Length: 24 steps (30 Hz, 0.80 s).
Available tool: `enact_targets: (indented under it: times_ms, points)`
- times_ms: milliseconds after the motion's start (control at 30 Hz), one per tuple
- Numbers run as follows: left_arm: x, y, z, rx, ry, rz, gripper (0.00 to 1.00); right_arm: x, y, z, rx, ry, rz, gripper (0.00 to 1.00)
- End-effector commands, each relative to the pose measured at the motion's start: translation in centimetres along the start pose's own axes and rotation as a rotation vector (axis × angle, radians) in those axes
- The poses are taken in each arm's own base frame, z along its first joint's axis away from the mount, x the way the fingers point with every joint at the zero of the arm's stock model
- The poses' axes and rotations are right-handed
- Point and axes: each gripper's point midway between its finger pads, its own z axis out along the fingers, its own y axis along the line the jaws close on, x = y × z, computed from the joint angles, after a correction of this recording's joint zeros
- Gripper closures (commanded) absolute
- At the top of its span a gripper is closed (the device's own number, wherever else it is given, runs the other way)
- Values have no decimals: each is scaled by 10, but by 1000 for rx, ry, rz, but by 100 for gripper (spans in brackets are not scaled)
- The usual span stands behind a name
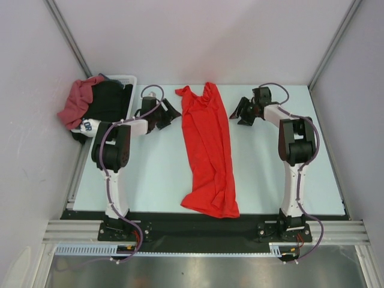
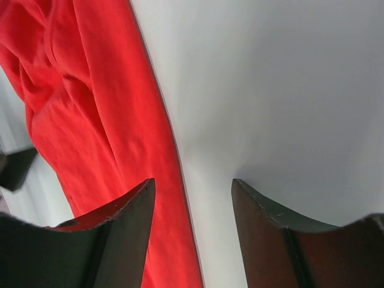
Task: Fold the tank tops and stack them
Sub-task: Fold the tank top
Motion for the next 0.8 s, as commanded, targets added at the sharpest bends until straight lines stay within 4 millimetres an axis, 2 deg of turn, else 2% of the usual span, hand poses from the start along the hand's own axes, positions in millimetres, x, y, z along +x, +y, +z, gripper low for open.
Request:
enact_targets:
  times_ms: [0,33,67,100,167,200,267,333,400,433,467,500,533,567,667,700,733,767]
  points:
    - [35,-21,-18,30,54,108,19,-13,14,9,-32,21,-39,41]
    - [46,-18,-20,20,74,114,19,-25,21,10,-34,-1,-54,41]
    - [54,-21,-20,16,81,125,19,-24,23,15,-31,8,-60,41]
    - [59,-21,-21,9,93,124,21,-16,16,24,-9,43,-52,43]
    - [67,-20,-18,4,112,111,23,-24,20,28,9,34,-68,43]
    - [68,-18,-16,-4,116,105,25,-14,16,35,35,63,-66,43]
    - [65,-16,-9,-20,116,99,29,-17,15,39,61,52,-84,44]
    - [58,-16,-6,-53,102,101,33,-8,14,48,93,70,-101,44]
    - [55,-6,-2,-111,95,106,36,-11,19,49,114,75,-128,47]
    - [45,-13,1,-103,70,115,37,-8,20,54,127,83,-140,48]
    - [48,-6,4,-131,84,119,39,-2,13,62,156,98,-143,50]
    - [49,-2,6,-148,95,120,42,-6,17,61,160,93,-156,54]
    - [39,-12,10,-137,77,126,44,-5,17,63,173,90,-163,57]
    - [46,-2,16,-166,105,122,44,-4,12,67,183,96,-159,59]
    - [40,0,33,-188,109,126,48,-8,10,68,187,85,-149,71]
    - [41,2,35,-202,116,126,50,-9,9,69,182,82,-145,79]
    - [32,-6,39,-191,100,134,51,-11,11,69,177,77,-136,83]
    - [34,8,45,-245,109,134,53,-14,7,70,177,74,-129,87]
